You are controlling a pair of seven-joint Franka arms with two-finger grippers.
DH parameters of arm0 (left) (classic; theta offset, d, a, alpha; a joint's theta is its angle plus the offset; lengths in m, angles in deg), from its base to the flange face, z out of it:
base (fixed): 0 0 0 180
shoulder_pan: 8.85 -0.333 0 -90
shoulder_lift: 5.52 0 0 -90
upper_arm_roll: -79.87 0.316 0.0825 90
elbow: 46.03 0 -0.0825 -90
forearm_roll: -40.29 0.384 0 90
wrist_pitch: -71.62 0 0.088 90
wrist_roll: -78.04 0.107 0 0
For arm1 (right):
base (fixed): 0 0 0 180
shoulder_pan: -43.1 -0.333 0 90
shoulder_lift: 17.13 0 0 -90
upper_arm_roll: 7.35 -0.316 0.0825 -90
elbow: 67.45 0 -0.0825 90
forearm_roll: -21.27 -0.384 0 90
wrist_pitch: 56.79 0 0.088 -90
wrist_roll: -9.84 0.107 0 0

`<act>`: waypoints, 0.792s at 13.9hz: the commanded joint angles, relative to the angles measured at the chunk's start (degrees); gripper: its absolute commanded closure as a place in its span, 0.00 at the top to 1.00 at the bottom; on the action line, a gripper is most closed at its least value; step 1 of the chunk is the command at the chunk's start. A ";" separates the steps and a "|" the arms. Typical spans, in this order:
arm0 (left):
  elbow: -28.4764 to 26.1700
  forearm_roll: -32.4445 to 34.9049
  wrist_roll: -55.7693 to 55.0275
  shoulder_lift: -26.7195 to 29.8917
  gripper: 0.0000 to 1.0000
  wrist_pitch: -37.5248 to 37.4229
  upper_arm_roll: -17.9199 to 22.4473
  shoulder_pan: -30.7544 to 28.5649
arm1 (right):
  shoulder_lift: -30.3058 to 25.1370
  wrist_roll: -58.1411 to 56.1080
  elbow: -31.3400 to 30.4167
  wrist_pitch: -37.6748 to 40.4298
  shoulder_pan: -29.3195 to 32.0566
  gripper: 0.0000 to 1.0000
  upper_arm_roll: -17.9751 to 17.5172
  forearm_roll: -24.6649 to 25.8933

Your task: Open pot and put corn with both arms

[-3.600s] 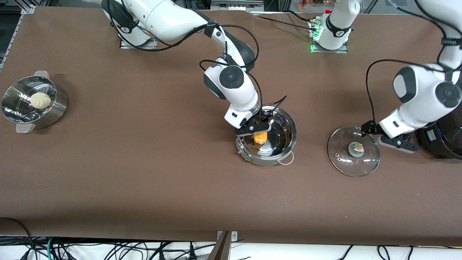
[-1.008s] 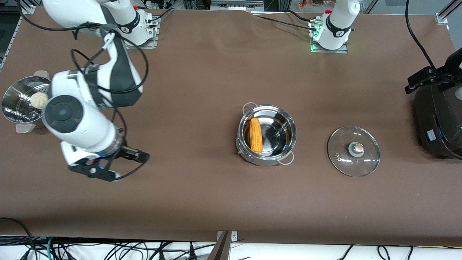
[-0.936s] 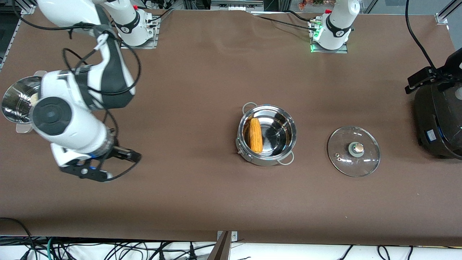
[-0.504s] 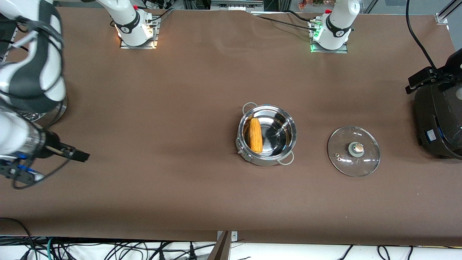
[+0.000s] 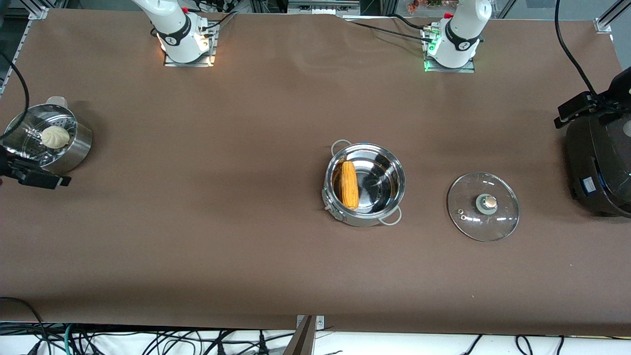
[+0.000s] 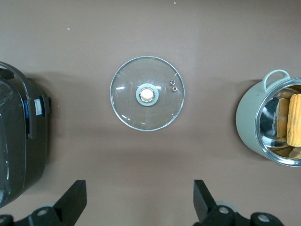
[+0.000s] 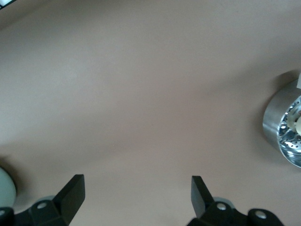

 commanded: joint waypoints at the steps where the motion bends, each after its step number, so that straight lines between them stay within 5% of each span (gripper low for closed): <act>1: 1.95 -0.41 0.25 -0.92 1.00 -1.47 -0.10 -0.25 | -11.91 -1.50 -16.40 -4.19 -0.48 1.00 -0.12 -0.48; 6: 1.95 -0.41 0.16 -0.84 1.00 -1.56 -0.10 -0.17 | -21.77 -1.59 -25.40 -8.42 -0.83 1.00 -6.61 9.26; 11: 2.04 -0.41 0.16 -0.84 1.00 -1.56 -0.10 -0.17 | -30.57 -9.10 -37.62 -17.66 -0.74 1.00 -9.69 12.69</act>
